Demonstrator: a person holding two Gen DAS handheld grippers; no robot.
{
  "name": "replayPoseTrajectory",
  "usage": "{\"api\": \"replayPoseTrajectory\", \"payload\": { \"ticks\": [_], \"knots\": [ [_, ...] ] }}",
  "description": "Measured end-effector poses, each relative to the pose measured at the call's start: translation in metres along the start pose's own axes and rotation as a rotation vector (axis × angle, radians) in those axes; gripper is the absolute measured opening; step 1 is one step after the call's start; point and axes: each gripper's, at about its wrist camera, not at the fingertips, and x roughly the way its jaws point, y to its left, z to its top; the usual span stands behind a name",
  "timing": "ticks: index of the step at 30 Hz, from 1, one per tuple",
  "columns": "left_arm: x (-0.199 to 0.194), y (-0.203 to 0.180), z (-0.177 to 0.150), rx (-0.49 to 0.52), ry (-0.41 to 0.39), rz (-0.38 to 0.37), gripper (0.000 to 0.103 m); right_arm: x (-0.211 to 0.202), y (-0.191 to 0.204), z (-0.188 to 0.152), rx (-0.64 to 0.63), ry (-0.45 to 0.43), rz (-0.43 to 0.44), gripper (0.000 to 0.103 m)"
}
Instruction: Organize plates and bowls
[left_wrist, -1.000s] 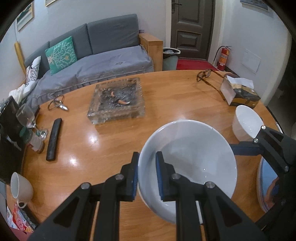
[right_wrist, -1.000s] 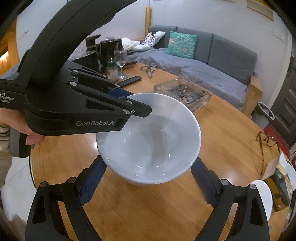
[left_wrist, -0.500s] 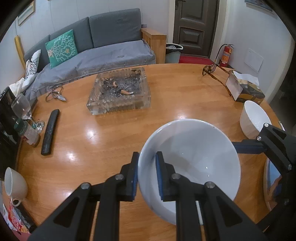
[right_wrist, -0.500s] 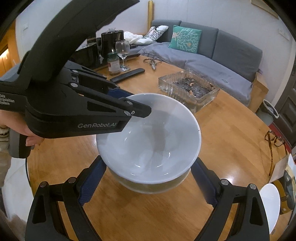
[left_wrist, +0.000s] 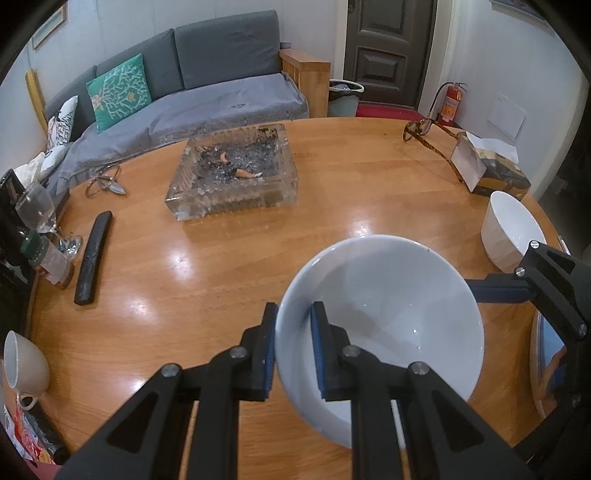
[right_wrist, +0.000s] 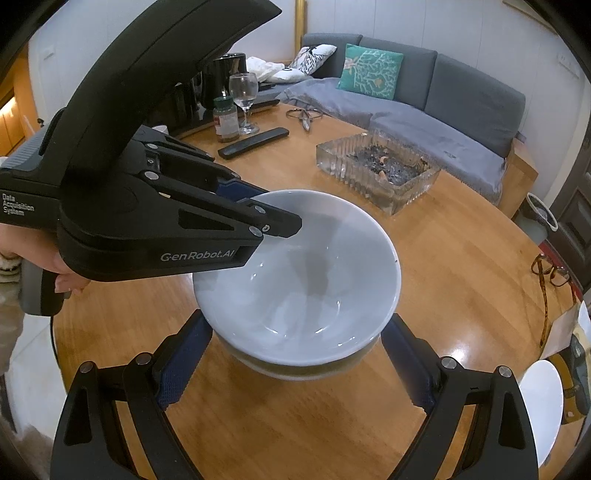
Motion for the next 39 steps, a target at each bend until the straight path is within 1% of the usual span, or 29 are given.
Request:
{"api": "replayPoseTrajectory", "payload": {
  "ticks": [20,32,39],
  "knots": [
    [0.008,-0.003,-0.004,0.000,0.026,-0.010,0.015,0.005,-0.001,-0.004,0.002,0.012,0.007,0.090],
    [0.008,-0.003,-0.005,-0.001,0.025,-0.009,0.015,0.002,0.001,-0.006,-0.002,0.005,0.009,0.090],
    [-0.008,-0.003,0.003,-0.005,-0.020,-0.007,0.016,-0.021,-0.005,-0.013,-0.006,-0.030,0.000,0.090]
  ]
}}
